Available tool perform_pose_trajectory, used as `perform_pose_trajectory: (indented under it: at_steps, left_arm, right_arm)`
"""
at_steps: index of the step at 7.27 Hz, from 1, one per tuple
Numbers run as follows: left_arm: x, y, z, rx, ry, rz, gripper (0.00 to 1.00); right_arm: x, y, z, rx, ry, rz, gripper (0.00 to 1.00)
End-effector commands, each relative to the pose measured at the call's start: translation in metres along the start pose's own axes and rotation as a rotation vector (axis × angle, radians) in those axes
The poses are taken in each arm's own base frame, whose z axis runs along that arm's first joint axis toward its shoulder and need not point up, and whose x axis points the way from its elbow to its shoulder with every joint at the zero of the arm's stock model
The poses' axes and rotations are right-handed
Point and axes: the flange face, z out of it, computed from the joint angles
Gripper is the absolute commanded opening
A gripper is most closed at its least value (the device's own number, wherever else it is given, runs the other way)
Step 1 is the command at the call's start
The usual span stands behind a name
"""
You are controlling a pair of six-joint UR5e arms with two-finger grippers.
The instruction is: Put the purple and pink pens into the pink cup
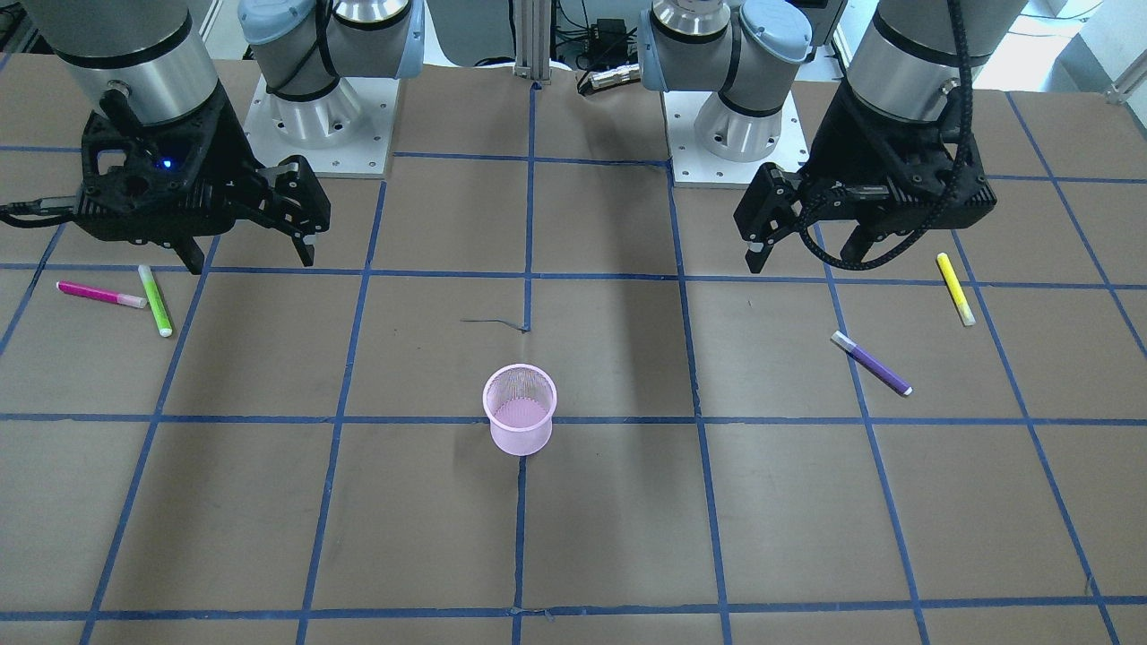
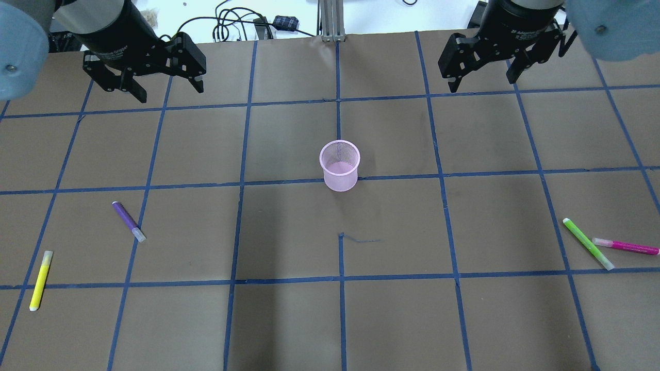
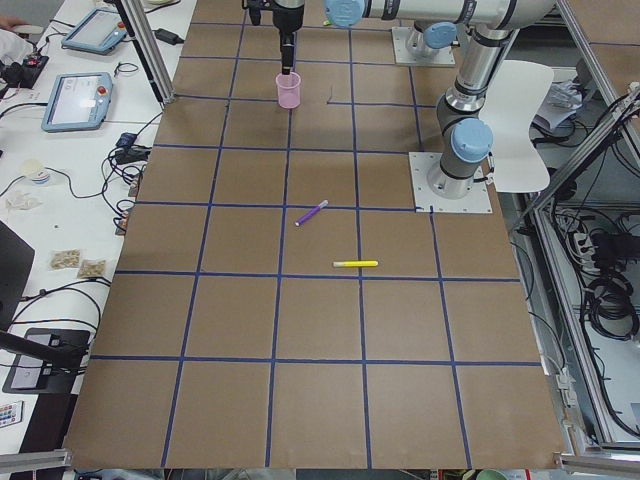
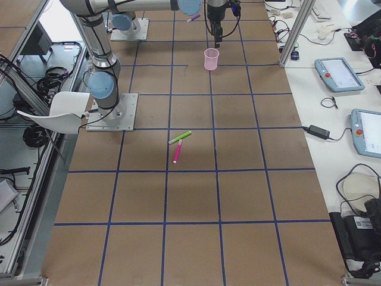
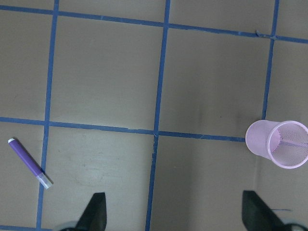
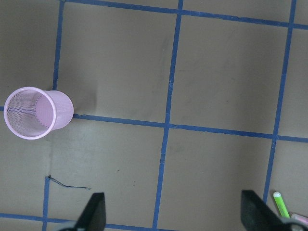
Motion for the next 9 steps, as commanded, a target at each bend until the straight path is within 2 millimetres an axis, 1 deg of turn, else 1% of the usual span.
perform_pose_trajectory:
  at_steps: [1, 2, 4, 5, 7, 8, 9]
  left_arm:
    - [0.0, 0.001, -0.001, 0.002, -0.003, 0.0, 1.0]
    - [-0.001, 0.003, -0.004, 0.005, -0.006, 0.0, 1.0]
    - [-0.001, 0.003, -0.004, 0.005, -0.007, 0.0, 1.0]
    - [-0.001, 0.003, -0.004, 0.006, -0.009, 0.0, 1.0]
    - [-0.001, 0.004, 0.001, -0.011, -0.01, 0.001, 1.0]
    - [-0.003, 0.005, 0.005, -0.036, -0.003, -0.005, 1.0]
    - [-0.01, 0.007, 0.005, -0.055, -0.01, -0.018, 1.0]
  right_arm:
    - [0.0, 0.0, 0.001, -0.002, 0.0, -0.001, 1.0]
    - [0.0, 0.0, 0.002, -0.004, 0.0, -0.002, 1.0]
    - [0.001, -0.001, 0.004, -0.008, 0.0, -0.002, 1.0]
    - [0.001, -0.002, 0.004, -0.007, 0.0, -0.002, 1.0]
    - [0.003, -0.002, 0.008, -0.019, 0.002, -0.02, 1.0]
    - [0.026, -0.002, 0.009, -0.032, 0.027, -0.085, 1.0]
    - [0.075, 0.0, 0.012, -0.068, 0.055, -0.228, 1.0]
